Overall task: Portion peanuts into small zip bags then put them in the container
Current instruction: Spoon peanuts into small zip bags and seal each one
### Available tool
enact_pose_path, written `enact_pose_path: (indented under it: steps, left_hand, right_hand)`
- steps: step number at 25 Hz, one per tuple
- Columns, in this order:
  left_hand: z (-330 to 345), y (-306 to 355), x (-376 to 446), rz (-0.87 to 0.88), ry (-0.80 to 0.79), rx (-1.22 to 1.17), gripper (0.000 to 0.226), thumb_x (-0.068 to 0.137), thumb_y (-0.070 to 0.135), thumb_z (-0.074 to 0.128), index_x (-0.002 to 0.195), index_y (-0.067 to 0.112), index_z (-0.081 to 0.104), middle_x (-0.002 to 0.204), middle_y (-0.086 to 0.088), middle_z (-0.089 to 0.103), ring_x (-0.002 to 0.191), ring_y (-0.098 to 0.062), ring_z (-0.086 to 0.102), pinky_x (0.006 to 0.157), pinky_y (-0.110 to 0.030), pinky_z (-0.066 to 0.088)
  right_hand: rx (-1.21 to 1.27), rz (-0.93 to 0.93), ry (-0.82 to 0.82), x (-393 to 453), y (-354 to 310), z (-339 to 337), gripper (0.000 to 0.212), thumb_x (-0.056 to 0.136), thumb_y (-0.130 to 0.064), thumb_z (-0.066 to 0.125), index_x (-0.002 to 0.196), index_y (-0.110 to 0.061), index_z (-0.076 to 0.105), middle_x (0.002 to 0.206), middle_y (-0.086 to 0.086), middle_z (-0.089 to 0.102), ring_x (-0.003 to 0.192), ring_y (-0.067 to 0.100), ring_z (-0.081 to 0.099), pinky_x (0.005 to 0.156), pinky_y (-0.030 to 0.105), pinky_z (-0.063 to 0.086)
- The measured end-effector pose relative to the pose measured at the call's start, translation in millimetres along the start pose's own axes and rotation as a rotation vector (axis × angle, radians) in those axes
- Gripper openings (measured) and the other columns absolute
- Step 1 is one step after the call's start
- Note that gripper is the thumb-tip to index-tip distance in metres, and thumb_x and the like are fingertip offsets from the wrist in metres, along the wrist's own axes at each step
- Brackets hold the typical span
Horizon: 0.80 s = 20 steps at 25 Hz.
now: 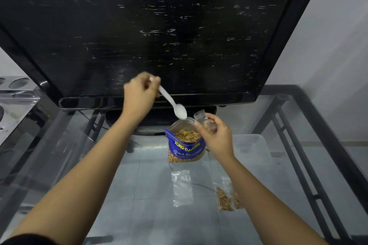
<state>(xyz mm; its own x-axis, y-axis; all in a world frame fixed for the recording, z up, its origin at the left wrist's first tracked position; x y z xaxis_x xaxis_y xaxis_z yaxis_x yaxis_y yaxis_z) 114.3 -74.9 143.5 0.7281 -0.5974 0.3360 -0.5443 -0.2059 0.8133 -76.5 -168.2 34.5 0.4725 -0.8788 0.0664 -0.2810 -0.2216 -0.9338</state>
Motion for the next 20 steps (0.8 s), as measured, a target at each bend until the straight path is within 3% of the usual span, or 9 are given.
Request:
enact_pose_path:
  steps: [3, 5, 7, 10, 12, 16, 20]
  left_hand:
    - [31, -31, -37, 0.125, -0.367, 0.137, 0.009, 0.092, 0.021, 0.056, 0.091, 0.015, 0.063, 0.073, 0.006, 0.064, 0.066, -0.006, 0.06, 0.062, -0.018, 0.046]
    - [48, -46, -55, 0.19, -0.51, 0.228, 0.015, 0.092, 0.02, 0.056, 0.096, 0.009, 0.065, 0.082, -0.004, 0.069, 0.074, -0.013, 0.064, 0.065, -0.022, 0.049]
    - [56, -51, -60, 0.077, -0.453, 0.202, 0.018, 0.093, 0.02, 0.054, 0.096, 0.007, 0.067, 0.082, -0.009, 0.071, 0.075, -0.017, 0.067, 0.066, -0.024, 0.052]
    - [60, -52, -60, -0.257, -0.253, 0.081, 0.021, 0.095, 0.019, 0.051, 0.096, 0.004, 0.066, 0.067, -0.002, 0.066, 0.064, -0.007, 0.062, 0.059, -0.014, 0.045]
    - [61, -54, -61, -0.407, -0.19, 0.016, 0.022, 0.095, 0.02, 0.05, 0.096, 0.004, 0.065, 0.061, 0.001, 0.063, 0.063, -0.006, 0.06, 0.06, -0.016, 0.045]
    - [63, -56, -63, -0.597, -0.121, -0.15, 0.019, 0.094, 0.021, 0.052, 0.091, 0.008, 0.064, 0.064, -0.004, 0.064, 0.072, -0.016, 0.063, 0.075, -0.031, 0.053]
    - [66, -66, -63, -0.721, -0.069, -0.261, 0.02, 0.094, 0.021, 0.053, 0.092, 0.006, 0.065, 0.066, -0.006, 0.063, 0.068, -0.014, 0.06, 0.079, -0.033, 0.053]
  right_hand:
    - [0.033, 0.091, -0.045, -6, 10, -6, 0.043, 0.076, -0.047, 0.068, 0.111, -0.024, 0.057, 0.095, -0.004, 0.065, 0.087, 0.013, 0.064, 0.071, 0.032, 0.057]
    - [0.074, 0.129, -0.075, -10, 13, -6, 0.036, 0.076, -0.045, 0.069, 0.106, -0.029, 0.057, 0.093, -0.009, 0.064, 0.086, 0.011, 0.065, 0.071, 0.031, 0.057]
    - [0.115, 0.141, -0.103, -10, 13, -6, 0.032, 0.077, -0.044, 0.069, 0.102, -0.031, 0.056, 0.095, -0.012, 0.064, 0.087, 0.009, 0.065, 0.068, 0.027, 0.056]
    - [0.153, 0.165, -0.143, -11, 13, -8, 0.033, 0.078, -0.043, 0.068, 0.105, -0.03, 0.055, 0.099, -0.011, 0.064, 0.089, 0.006, 0.065, 0.063, 0.024, 0.056]
    - [0.175, 0.181, -0.165, -11, 13, -9, 0.034, 0.079, -0.043, 0.067, 0.108, -0.029, 0.054, 0.1, -0.014, 0.062, 0.091, 0.005, 0.065, 0.063, 0.024, 0.057]
    - [0.19, 0.184, -0.178, -11, 15, -10, 0.039, 0.079, -0.041, 0.067, 0.113, -0.024, 0.056, 0.103, -0.012, 0.063, 0.092, 0.003, 0.064, 0.064, 0.02, 0.056]
    - [0.179, 0.194, -0.205, -10, 14, -12, 0.043, 0.079, -0.042, 0.068, 0.115, -0.023, 0.056, 0.109, -0.008, 0.063, 0.094, 0.004, 0.063, 0.063, 0.018, 0.056]
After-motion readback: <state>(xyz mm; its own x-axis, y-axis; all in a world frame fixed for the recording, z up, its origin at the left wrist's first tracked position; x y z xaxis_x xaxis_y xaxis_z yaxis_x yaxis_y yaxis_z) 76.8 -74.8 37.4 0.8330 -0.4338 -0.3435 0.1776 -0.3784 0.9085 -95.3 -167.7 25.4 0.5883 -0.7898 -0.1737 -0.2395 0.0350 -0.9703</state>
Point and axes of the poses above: each hand's wrist, its own x-axis towards the middle knuckle, its own z-axis out of the palm, y = z × x, the point moved 1 cm from there along x, towards the middle knuckle
